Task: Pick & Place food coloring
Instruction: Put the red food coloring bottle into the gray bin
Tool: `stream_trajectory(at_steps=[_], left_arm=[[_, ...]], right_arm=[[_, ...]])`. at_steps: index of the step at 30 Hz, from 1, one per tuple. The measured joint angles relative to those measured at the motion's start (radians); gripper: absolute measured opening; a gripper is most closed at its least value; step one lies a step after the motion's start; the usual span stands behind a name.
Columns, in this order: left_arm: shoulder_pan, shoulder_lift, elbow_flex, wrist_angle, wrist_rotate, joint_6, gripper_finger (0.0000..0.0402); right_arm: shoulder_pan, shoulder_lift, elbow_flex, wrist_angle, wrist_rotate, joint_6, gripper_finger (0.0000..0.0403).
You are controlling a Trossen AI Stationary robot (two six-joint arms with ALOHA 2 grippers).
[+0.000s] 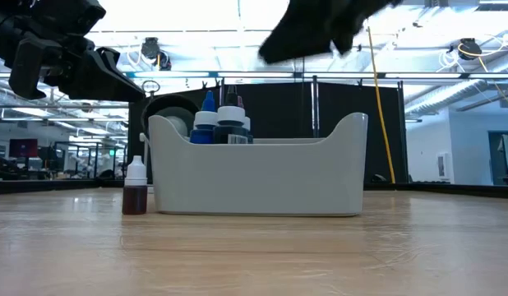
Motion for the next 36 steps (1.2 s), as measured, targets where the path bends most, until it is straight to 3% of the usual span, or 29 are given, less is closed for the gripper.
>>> stream_trajectory(at_steps=[4,9,11,22,27,31,36], left_arm=[[0.000,0.000,0.000,0.000,0.000,0.012,0.0037],[0.000,0.000,0.000,0.000,0.000,0.015,0.0037],[0.000,0.000,0.000,0.000,0.000,0.018,0.0037],[0.000,0.000,0.000,0.022,-0.026,0.067,0.0037],[0.008,0.000,0.001,0.085,-0.027,0.094,0.0037],[0.021,0.000,0.001,0.117,-0.026,0.089,0.0037],[0.027,0.000,0.000,0.114,-0.018,0.049,0.0037]], right_arm=[[0.045,-0.054,-0.010,0.050,-0.002,-0.192,0.0087],[0.122,-0.053,-0.141,0.380,-0.010,-0.437,0.0013],[0.133,-0.055,-0.213,0.520,-0.007,-0.470,0.0008],[0.113,-0.297,-0.671,0.979,-0.089,-0.459,0.0001],[0.077,-0.367,-0.757,0.975,-0.126,-0.455,0.0001],[-0.018,-0.420,-0.828,0.995,-0.300,-0.421,0.0000],[-0.091,-0.424,-0.878,1.042,-0.351,-0.373,0.0000]])
